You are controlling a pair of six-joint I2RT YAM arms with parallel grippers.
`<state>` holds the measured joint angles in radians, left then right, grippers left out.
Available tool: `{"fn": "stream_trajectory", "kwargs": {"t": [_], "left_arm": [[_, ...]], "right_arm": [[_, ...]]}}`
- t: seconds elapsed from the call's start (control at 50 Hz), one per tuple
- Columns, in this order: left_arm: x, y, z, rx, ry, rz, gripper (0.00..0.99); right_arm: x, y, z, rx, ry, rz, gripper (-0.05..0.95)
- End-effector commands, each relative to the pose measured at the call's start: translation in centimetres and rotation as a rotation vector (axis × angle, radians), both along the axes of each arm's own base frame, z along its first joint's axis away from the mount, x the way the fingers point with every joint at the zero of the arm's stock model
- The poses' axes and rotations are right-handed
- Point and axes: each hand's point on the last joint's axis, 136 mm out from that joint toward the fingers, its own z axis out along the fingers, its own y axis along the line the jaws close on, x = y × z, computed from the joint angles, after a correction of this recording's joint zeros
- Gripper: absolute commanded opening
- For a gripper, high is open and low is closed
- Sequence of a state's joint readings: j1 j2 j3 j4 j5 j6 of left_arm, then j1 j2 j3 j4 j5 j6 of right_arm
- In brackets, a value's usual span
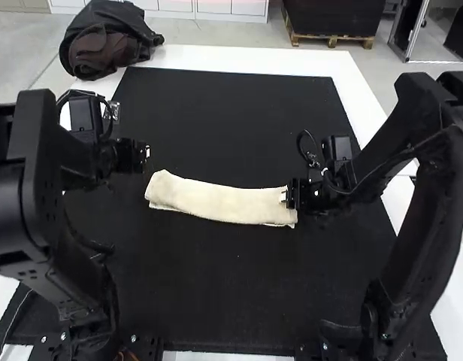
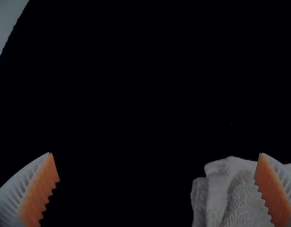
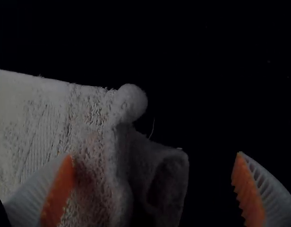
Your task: Fold the towel.
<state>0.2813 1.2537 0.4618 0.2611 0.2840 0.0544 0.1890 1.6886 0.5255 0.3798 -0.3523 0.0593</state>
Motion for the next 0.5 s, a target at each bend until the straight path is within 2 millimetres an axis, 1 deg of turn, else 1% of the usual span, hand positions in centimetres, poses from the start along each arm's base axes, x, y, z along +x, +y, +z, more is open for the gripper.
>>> {"fn": "stream_trajectory", "kwargs": {"t": [0.0, 0.04, 0.06, 0.12, 0.2, 0.26, 0.3, 0.36, 0.38, 0.4, 0.48], "left_arm": [[0.4, 0.2, 1.4, 0.002, -0.036, 0.011, 0.969], [0.3, 0.2, 1.3, 0.0, -0.032, 0.011, 0.969], [0.3, 0.3, 1.3, 0.0, -0.031, 0.014, 0.969], [0.3, 0.3, 1.3, 0.0, -0.03, 0.014, 0.969], [0.2, 0.3, 1.2, -0.001, -0.025, 0.014, 0.969], [0.2, 0.3, 1.1, -0.001, -0.023, 0.015, 0.969], [0.1, 0.3, 0.9, -0.002, -0.018, 0.015, 0.969], [0.1, 0.3, 0.9, -0.003, -0.018, 0.014, 0.969], [0.1, 0.3, 0.9, -0.003, -0.018, 0.014, 0.969], [0.1, 0.3, 0.8, -0.003, -0.017, 0.014, 0.969], [0.0, 0.2, 0.7, -0.005, -0.014, 0.013, 0.967]], "right_arm": [[0.3, 0.9, 0.0, -0.007, -0.009, 0.027, 0.76], [0.1, 1.1, -0.2, -0.011, -0.005, 0.035, 0.76], [0.0, 1.2, -0.4, -0.014, -0.001, 0.041, 0.73], [-0.2, 1.5, -0.7, -0.016, 0.005, 0.052, 0.69], [-0.4, 2.0, -1.0, -0.014, 0.01, 0.065, 0.57], [-0.6, 2.2, -1.2, -0.01, 0.017, 0.075, 0.44], [-0.9, 2.5, -1.5, -0.002, 0.031, 0.085, 0.29], [-1.0, 2.9, -1.7, 0.003, 0.039, 0.095, 0.1], [-1.1, 3.0, -1.7, 0.005, 0.043, 0.098, 0.02], [-1.1, 3.0, -1.8, 0.005, 0.046, 0.101, -0.03], [-1.1, 2.9, -1.9, 0.008, 0.052, 0.097, -0.02]]}}
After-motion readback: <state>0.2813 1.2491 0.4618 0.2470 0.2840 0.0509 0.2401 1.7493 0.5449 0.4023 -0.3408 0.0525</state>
